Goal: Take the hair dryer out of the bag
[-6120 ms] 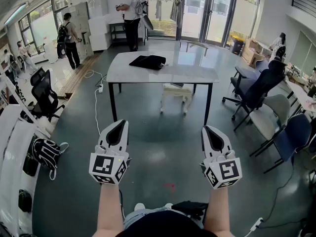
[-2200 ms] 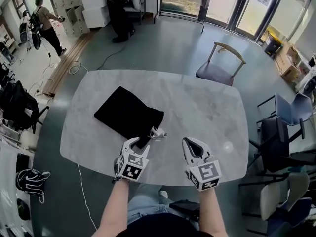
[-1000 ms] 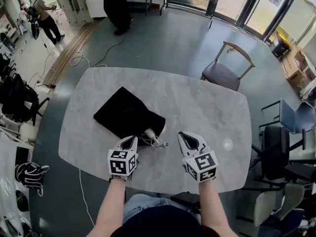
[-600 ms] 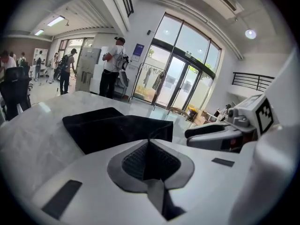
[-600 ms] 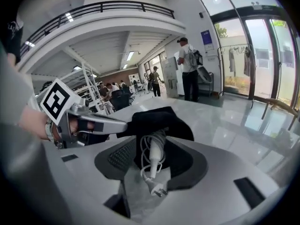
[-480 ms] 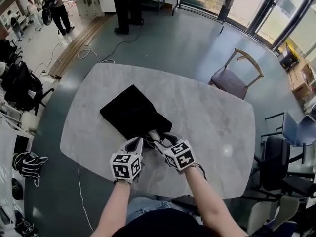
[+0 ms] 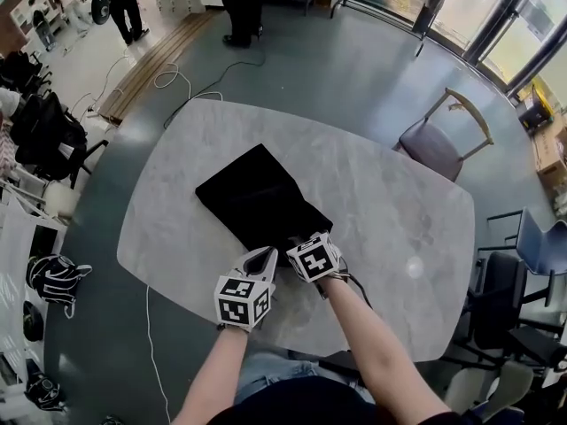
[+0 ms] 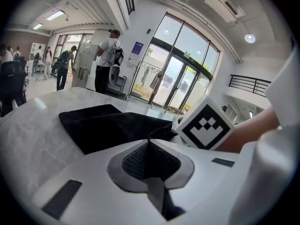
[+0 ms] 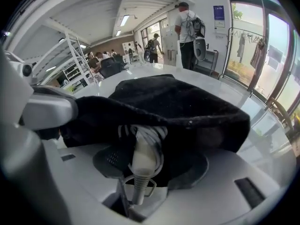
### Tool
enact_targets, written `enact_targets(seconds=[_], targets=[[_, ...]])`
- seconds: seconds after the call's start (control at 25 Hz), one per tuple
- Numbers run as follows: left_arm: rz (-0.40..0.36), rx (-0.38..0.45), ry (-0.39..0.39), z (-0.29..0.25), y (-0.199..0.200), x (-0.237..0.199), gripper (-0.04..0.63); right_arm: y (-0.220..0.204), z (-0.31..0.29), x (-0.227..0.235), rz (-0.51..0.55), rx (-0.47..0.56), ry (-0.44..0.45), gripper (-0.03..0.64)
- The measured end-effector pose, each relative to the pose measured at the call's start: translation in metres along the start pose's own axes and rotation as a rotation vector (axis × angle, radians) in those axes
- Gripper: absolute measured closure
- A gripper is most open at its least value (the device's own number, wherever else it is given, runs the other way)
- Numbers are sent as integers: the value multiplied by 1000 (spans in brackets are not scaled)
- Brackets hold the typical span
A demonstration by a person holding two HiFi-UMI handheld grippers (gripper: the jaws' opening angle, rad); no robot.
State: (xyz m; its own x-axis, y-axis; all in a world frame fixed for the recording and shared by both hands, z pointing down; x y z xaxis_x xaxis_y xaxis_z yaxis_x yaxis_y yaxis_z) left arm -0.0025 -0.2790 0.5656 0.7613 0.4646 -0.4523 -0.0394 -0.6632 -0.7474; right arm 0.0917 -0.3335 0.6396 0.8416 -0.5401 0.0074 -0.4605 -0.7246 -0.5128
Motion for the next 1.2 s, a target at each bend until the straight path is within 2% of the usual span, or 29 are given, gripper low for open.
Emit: enact_targets(seconds=[0.08,0.28,0.52,0.8,1.2], targets=[[-4,-4,-8,0,0,0,574,1,-4,2,-12,-24,8,379],[-5,-12,-11,0,-1,-3,574,-2,-8,5,-89,-50,93,402],[-25,-16,-3,1,2,-7,574,2,-3,0,-144,-52,73,416],[-46,-1,11,1,10,-11,574,0,19,-1,-256,-74,124,417],[-56,32,34,2,9,-12,574,-35,64,0,-304,-79,172,417]])
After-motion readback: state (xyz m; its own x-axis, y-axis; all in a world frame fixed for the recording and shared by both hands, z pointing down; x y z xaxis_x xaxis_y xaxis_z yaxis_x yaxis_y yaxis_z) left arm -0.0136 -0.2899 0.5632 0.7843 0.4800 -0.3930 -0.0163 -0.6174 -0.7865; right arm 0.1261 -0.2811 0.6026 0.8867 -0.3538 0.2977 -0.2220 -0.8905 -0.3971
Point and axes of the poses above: the fingertips, and each gripper's own axes: z backward along the fingers, x to its right, y out of its top, the point moved 5 cm from there along z, backward along the fingers, and after that the axes turned 8 degrees about -y, right-handed, at the moved point
